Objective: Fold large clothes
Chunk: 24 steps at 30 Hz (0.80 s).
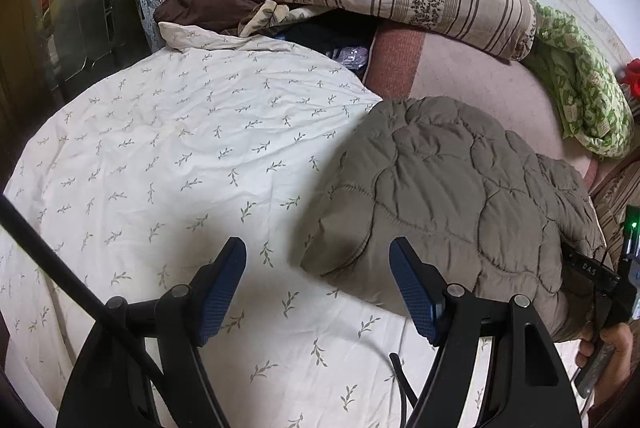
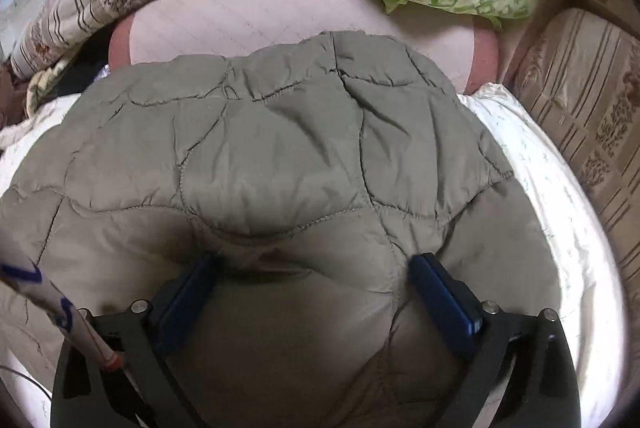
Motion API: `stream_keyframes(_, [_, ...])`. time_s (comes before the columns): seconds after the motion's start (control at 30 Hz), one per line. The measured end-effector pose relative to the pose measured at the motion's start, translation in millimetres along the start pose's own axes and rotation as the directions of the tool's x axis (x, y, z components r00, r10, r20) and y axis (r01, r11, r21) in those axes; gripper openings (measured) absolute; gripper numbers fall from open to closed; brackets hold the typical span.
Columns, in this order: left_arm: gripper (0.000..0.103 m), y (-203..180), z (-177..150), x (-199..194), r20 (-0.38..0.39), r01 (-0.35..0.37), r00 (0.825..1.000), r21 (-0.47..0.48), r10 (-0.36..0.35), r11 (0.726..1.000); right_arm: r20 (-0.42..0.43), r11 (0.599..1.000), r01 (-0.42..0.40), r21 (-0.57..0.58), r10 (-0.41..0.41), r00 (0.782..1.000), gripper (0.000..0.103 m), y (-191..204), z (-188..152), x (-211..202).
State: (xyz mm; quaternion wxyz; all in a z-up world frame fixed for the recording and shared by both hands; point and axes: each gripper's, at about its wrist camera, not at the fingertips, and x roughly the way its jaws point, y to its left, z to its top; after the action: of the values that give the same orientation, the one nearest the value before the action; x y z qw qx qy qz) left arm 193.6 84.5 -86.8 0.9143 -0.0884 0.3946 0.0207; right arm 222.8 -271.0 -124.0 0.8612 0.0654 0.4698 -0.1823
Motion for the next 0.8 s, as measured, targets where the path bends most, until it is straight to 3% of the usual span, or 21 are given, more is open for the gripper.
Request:
stream_keyframes(0.07, [0.073, 2, 2, -3, 0.012, -0.003, 1.000, -0.001, 0.003, 1.000, 0.011, 1.000, 0.023, -0.003, -0.023, 1.000, 0.090, 8, 6, -21])
stream_keyframes(0.1, [0.073, 4, 3, -4, 0.019, -0.008, 1.000, -0.001, 0.008, 1.000, 0.038, 1.000, 0.004, 0.000, -0.004, 0.999, 0.090, 9, 7, -34])
stream_keyframes(0.2, [0.073, 13, 8, -2, 0.015, -0.011, 1.000, -0.017, 0.012, 1.000, 0.091, 0.993, -0.122, 0.007, 0.121, 0.989, 0.090, 11, -3, -77])
stream_keyframes(0.37, [0.077, 30, 16, 38, -0.109, 0.099, 0.988, -0.072, -0.107, 0.992, 0.056, 0.935, -0.308, 0.173, 0.303, 0.951, 0.097, -41, -41, -102])
stream_keyframes(0.47, [0.077, 37, 13, 71, -0.191, 0.176, 0.961, -0.126, -0.198, 0.976, 0.041, 0.907, -0.287, 0.307, 0.289, 0.956, 0.097, -85, -65, -94])
stream_keyframes(0.57, [0.078, 49, 13, 91, -0.190, 0.288, 0.923, -0.230, -0.333, 0.930, 0.031, 0.849, -0.258, 0.461, 0.275, 0.961, 0.097, -128, -88, -78])
stream_keyframes(0.6, [0.079, 51, 14, 96, -0.181, 0.325, 0.908, -0.261, -0.377, 0.909, 0.038, 0.802, -0.278, 0.529, 0.305, 0.951, 0.097, -143, -95, -67])
stream_keyframes(0.73, [0.079, 47, 15, 104, -0.161, 0.400, 0.877, -0.277, -0.453, 0.873, 0.062, 0.668, -0.374, 0.644, 0.441, 0.895, 0.097, -160, -99, -24])
stream_keyframes(0.8, [0.079, 36, 13, 109, -0.201, 0.485, 0.812, -0.290, -0.547, 0.825, 0.071, 0.629, -0.406, 0.662, 0.487, 0.870, 0.097, -156, -92, -6])
